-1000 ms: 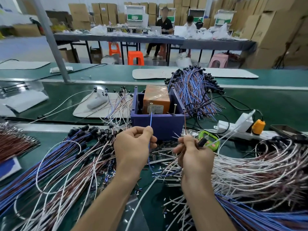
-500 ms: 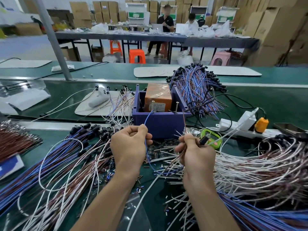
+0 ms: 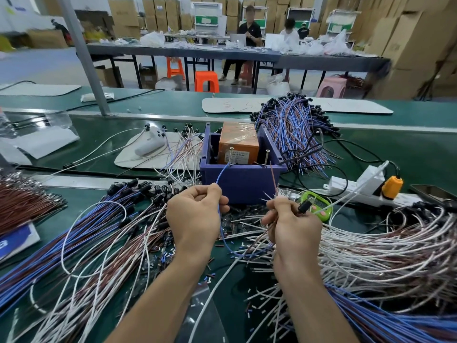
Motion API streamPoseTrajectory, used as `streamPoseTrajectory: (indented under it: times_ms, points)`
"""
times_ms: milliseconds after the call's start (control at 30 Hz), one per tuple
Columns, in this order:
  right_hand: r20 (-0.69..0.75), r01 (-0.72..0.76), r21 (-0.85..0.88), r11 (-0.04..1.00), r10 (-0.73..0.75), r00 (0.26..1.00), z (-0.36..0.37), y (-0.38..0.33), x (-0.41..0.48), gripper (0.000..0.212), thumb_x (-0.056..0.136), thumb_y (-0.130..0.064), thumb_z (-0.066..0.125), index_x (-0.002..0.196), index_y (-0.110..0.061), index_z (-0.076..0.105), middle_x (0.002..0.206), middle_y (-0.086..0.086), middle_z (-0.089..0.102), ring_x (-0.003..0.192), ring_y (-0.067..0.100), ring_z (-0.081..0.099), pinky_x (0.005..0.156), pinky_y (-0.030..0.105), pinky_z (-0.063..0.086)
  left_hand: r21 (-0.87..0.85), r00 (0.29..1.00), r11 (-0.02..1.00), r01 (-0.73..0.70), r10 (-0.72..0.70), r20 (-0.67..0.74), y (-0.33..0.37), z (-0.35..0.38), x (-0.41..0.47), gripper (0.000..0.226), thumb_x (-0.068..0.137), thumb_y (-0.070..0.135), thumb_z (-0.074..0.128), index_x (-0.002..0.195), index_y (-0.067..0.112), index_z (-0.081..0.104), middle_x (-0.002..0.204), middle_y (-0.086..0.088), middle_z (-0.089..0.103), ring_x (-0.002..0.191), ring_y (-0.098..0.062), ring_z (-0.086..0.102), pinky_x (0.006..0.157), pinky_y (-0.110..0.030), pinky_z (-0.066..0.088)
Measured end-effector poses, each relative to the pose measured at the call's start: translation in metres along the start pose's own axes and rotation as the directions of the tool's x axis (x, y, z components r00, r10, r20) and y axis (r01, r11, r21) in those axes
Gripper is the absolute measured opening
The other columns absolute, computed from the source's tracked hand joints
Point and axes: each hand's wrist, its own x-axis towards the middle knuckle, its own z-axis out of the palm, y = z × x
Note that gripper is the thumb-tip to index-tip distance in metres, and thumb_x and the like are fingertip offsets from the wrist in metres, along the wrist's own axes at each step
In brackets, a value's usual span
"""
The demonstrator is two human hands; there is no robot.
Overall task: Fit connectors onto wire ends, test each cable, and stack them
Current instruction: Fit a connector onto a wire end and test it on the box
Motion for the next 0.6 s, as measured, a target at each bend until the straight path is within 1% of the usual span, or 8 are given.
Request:
streamPoseTrajectory:
  times_ms: [100,167,300,367,433,500,600]
  points:
    - [0.034,0.034,-0.014,0.999,-0.033,0.999,0.0027,0.001,0.0001,0.032,0.096,-0.016,0.064,0.067,-0.018,0.076,0.053,0.006,0.064,0.046,0.013,0.05,0.06,0.035,0.037,0.007,1.0,1.0,-0.006,0.006,-0.001,-0.0008,0.0002,0.0006,0.024,0.095,0.016,0.07,0.071,0.014,0.072,0.061,0.002,0.074,0.051,-0.016,0.072,0.05,-0.019,0.054]
    - [0.05,0.051,-0.006,0.999,-0.051,0.997,0.0028,0.0015,0.0001,0.031,0.096,-0.015,0.064,0.067,-0.018,0.076,0.051,0.005,0.062,0.046,0.013,0.05,0.058,0.033,0.038,0.011,1.0,1.0,-0.004,0.004,0.002,-0.0015,0.0003,0.0008,0.023,0.095,0.017,0.07,0.072,0.015,0.072,0.061,0.002,0.074,0.052,-0.016,0.072,0.05,-0.019,0.054]
    - [0.016,0.041,0.092,0.995,-0.043,0.999,-0.0025,0.0018,0.0014,0.032,0.095,-0.011,0.064,0.064,-0.013,0.073,0.049,0.004,0.058,0.042,0.014,0.043,0.042,0.024,0.035,0.011,1.0,1.0,-0.006,0.006,0.006,-0.0021,-0.0004,0.0004,0.022,0.095,0.018,0.07,0.073,0.017,0.072,0.061,0.002,0.074,0.053,-0.016,0.073,0.05,-0.018,0.053]
    - [-0.002,0.015,0.139,0.99,-0.015,1.0,-0.0037,0.0014,0.003,0.033,0.096,-0.01,0.063,0.064,-0.013,0.073,0.049,0.005,0.057,0.041,0.014,0.042,0.039,0.022,0.032,0.005,1.0,1.0,-0.004,0.004,0.003,-0.002,-0.0005,0.0005,0.021,0.094,0.017,0.07,0.073,0.016,0.072,0.061,0.002,0.074,0.052,-0.016,0.072,0.049,-0.018,0.053]
    - [-0.003,0.002,0.144,0.99,-0.002,1.0,-0.0023,0.0009,0.0046,0.032,0.096,-0.011,0.063,0.066,-0.012,0.073,0.05,0.005,0.058,0.041,0.014,0.044,0.04,0.022,0.034,-0.004,1.0,1.0,-0.001,0.001,0.003,-0.0012,-0.0005,0.0006,0.02,0.094,0.017,0.07,0.074,0.015,0.072,0.061,0.002,0.074,0.052,-0.015,0.072,0.049,-0.017,0.052]
    - [0.017,0.017,0.108,0.994,-0.019,1.0,0.0002,0.001,0.0049,0.031,0.097,-0.012,0.063,0.068,-0.011,0.073,0.05,0.004,0.059,0.043,0.013,0.047,0.042,0.021,0.037,-0.006,1.0,1.0,-0.004,0.005,0.004,-0.001,-0.0003,0.0009,0.021,0.095,0.017,0.071,0.074,0.015,0.072,0.061,0.002,0.074,0.052,-0.015,0.072,0.049,-0.017,0.052]
    - [0.087,0.069,0.043,0.997,-0.073,0.994,0.0035,0.0015,0.0015,0.034,0.098,-0.013,0.064,0.066,-0.015,0.075,0.049,0.003,0.057,0.044,0.011,0.047,0.052,0.026,0.038,0.003,1.0,1.0,-0.019,0.019,0.003,-0.001,0.0,0.0008,0.023,0.095,0.018,0.07,0.072,0.016,0.071,0.061,0.003,0.074,0.052,-0.015,0.072,0.049,-0.016,0.052]
